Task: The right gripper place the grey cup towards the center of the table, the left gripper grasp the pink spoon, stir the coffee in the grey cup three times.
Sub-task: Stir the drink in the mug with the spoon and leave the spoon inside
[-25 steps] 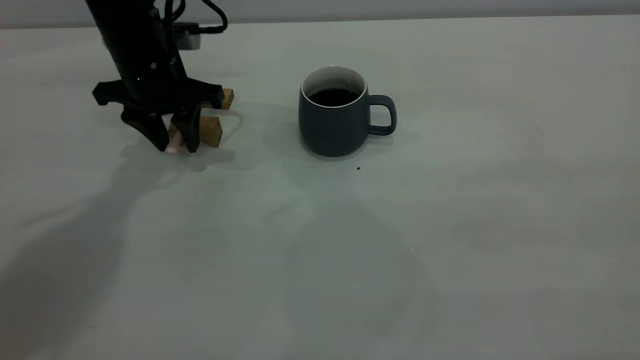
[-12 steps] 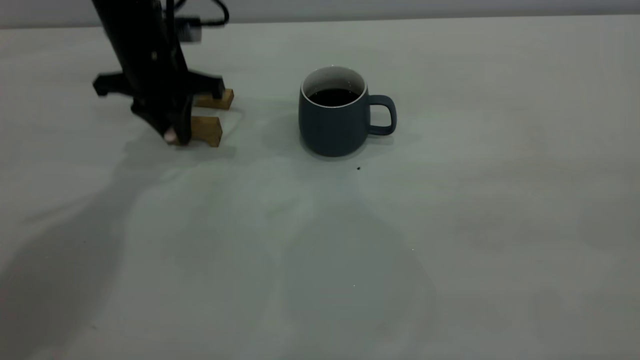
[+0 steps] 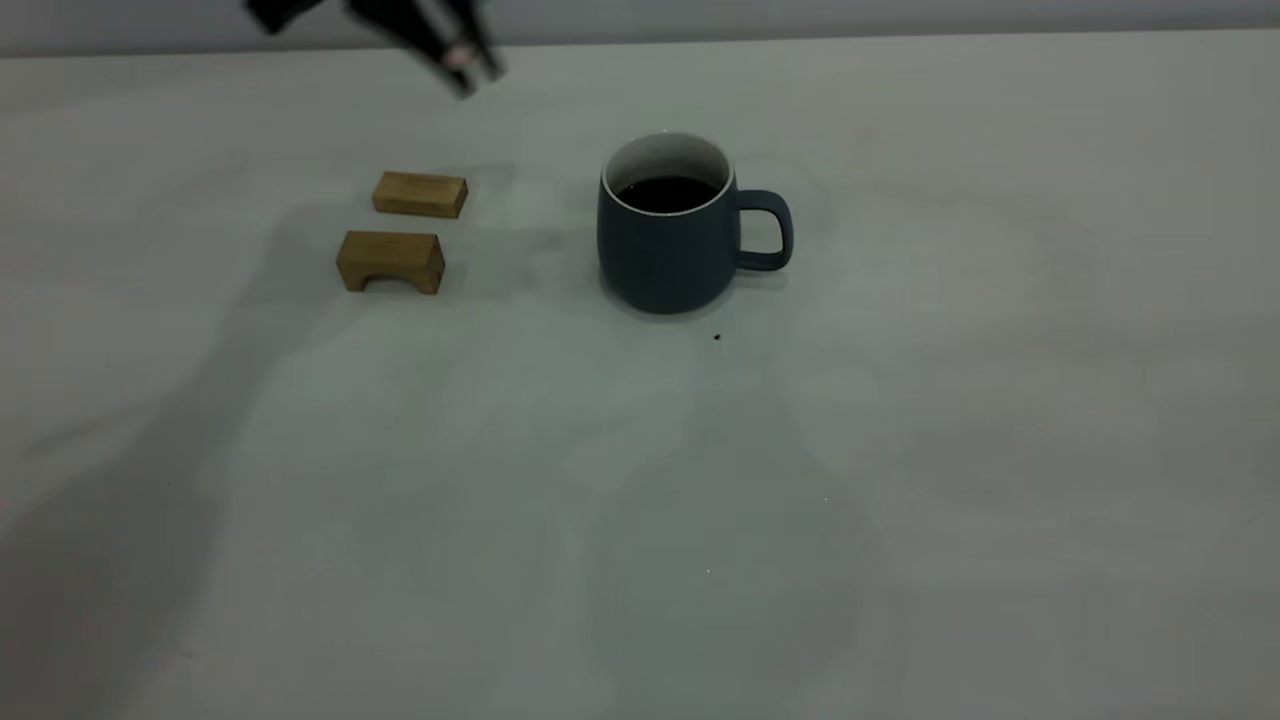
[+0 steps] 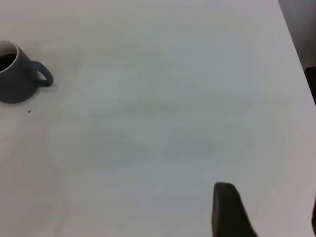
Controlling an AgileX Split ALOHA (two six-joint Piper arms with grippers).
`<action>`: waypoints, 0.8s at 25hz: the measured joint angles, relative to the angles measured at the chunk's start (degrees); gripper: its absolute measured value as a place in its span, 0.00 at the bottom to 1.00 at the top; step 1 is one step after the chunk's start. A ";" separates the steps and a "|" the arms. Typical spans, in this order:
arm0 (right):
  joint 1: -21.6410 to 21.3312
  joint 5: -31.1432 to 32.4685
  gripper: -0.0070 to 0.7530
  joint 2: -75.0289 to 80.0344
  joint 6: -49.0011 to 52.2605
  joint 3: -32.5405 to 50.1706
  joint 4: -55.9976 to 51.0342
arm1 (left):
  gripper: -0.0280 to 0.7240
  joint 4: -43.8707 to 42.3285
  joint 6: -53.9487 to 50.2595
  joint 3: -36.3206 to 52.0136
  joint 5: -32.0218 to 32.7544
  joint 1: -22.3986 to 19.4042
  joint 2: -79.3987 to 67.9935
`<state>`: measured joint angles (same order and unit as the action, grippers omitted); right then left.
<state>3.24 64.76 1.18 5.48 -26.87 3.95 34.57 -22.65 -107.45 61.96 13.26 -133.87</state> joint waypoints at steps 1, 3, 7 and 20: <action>0.00 0.00 0.59 0.00 0.00 0.00 0.00 | 0.24 4.78 -3.20 -0.07 0.27 0.00 0.00; 0.00 0.00 0.59 0.00 0.00 0.00 0.00 | 0.24 13.02 -9.48 -0.11 0.49 0.00 -0.06; 0.00 0.00 0.59 0.00 0.00 0.00 0.00 | 0.24 25.70 -24.58 -0.13 0.19 0.00 -1.22; 0.00 0.00 0.59 -0.04 0.00 0.00 0.00 | 0.24 45.22 -40.41 -0.13 -16.76 5.48 -7.36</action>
<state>3.24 64.76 1.14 5.48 -26.87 3.95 79.79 -63.06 -107.58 45.20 18.74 -141.23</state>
